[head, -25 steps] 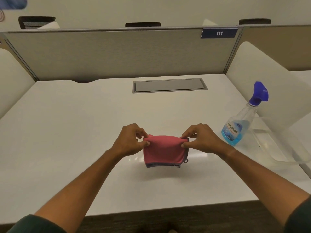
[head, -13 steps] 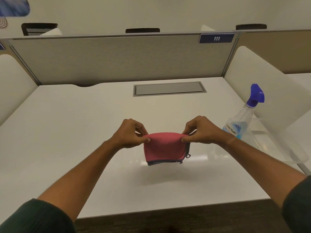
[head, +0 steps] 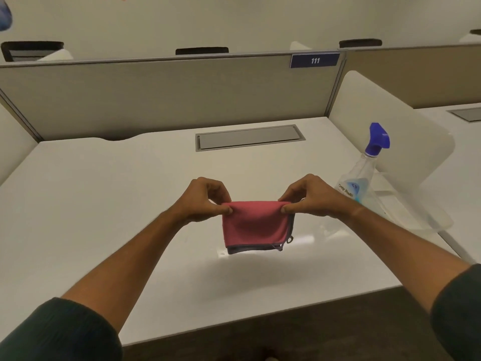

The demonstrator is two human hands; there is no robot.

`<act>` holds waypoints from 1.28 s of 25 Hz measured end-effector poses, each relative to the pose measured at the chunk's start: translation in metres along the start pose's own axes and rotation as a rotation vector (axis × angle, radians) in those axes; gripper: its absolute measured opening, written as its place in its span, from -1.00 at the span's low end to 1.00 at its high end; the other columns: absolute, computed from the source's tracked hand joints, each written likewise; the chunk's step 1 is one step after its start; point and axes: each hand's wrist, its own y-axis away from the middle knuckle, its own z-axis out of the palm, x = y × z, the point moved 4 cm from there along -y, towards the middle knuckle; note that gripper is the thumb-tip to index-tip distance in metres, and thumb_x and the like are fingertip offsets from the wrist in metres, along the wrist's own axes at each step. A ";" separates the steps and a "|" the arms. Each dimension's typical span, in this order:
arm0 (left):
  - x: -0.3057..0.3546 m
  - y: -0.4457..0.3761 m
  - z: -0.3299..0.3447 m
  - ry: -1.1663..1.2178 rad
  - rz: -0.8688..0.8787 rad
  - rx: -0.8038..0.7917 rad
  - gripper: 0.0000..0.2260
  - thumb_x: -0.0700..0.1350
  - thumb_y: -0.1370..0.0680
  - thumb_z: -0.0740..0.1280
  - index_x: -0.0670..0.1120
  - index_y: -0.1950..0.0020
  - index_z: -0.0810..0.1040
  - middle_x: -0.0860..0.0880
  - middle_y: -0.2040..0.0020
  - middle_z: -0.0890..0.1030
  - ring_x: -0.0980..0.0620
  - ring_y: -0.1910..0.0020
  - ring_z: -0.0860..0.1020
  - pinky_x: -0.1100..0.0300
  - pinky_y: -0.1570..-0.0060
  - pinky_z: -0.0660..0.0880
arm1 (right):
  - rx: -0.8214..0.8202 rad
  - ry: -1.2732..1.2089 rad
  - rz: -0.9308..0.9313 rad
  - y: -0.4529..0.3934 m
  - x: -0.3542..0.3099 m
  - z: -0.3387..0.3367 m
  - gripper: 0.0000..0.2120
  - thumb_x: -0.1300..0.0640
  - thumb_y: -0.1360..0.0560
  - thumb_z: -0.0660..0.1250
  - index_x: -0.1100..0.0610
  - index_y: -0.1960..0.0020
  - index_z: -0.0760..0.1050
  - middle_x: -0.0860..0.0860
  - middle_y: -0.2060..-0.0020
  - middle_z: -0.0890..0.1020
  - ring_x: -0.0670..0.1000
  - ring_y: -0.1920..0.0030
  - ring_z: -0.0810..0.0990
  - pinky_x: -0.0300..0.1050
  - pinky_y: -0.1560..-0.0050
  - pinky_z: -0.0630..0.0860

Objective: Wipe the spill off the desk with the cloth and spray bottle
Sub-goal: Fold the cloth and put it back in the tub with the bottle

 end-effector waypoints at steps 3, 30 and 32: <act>0.001 -0.004 0.007 0.028 0.021 -0.045 -0.87 -0.17 -0.33 0.58 -0.08 0.21 0.67 0.00 0.27 0.71 0.07 0.25 0.67 0.26 0.23 0.57 | 0.033 0.016 0.047 0.014 0.004 -0.001 -0.82 0.11 -0.37 0.57 0.10 0.04 0.71 -0.09 0.22 0.72 -0.13 0.20 0.70 -0.35 0.23 0.57; 0.176 -0.060 0.233 -0.112 0.109 -0.111 -0.86 -0.09 -0.38 0.56 -0.10 0.13 0.69 0.09 0.23 0.66 0.07 0.16 0.66 0.31 0.18 0.58 | 0.330 0.070 0.178 0.232 0.135 -0.147 -0.85 0.15 -0.33 0.57 0.03 0.11 0.72 -0.14 0.27 0.71 -0.22 0.21 0.66 -0.45 0.26 0.51; 0.190 -0.071 0.249 -0.118 0.102 -0.071 -0.87 -0.09 -0.38 0.56 -0.08 0.15 0.68 0.08 0.22 0.66 0.09 0.17 0.65 0.32 0.18 0.58 | 0.356 0.090 0.167 0.240 0.146 -0.166 -0.85 0.17 -0.34 0.56 0.05 0.09 0.72 -0.13 0.26 0.71 -0.21 0.21 0.66 -0.45 0.24 0.52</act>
